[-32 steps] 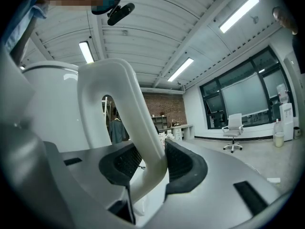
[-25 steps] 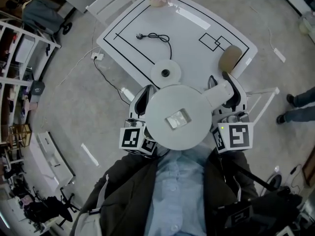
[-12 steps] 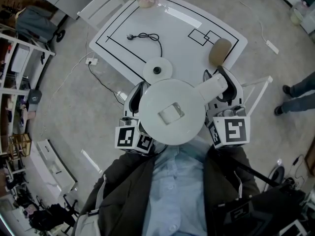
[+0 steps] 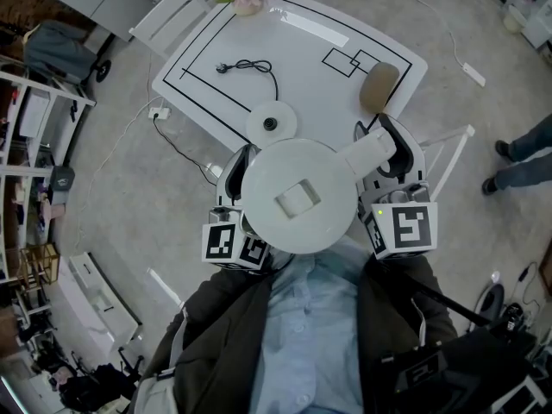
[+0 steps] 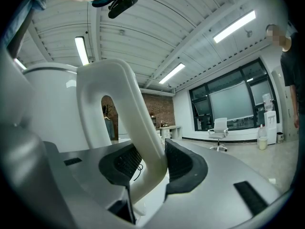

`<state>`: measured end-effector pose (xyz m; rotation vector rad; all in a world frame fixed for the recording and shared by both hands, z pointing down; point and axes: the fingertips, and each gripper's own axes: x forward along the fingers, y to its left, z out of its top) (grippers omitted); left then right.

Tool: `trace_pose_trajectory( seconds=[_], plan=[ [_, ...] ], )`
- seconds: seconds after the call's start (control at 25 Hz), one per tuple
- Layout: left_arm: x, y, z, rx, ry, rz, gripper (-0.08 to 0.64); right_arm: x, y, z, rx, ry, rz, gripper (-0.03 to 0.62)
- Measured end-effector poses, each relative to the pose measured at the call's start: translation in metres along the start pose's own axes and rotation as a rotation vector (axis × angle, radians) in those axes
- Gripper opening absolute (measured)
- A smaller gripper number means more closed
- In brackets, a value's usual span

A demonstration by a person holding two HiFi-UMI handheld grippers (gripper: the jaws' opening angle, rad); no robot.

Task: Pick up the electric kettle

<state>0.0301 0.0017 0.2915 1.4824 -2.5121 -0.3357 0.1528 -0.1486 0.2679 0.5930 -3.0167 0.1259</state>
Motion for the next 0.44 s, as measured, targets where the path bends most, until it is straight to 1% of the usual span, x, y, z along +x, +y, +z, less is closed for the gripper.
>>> trace_pose_trajectory(
  seconds=[0.44],
  plan=[
    [0.001, 0.0006, -0.0018, -0.001, 0.004, -0.007, 0.008, -0.0015, -0.0016, -0.003, 0.003, 0.008, -0.021, 0.147]
  ],
)
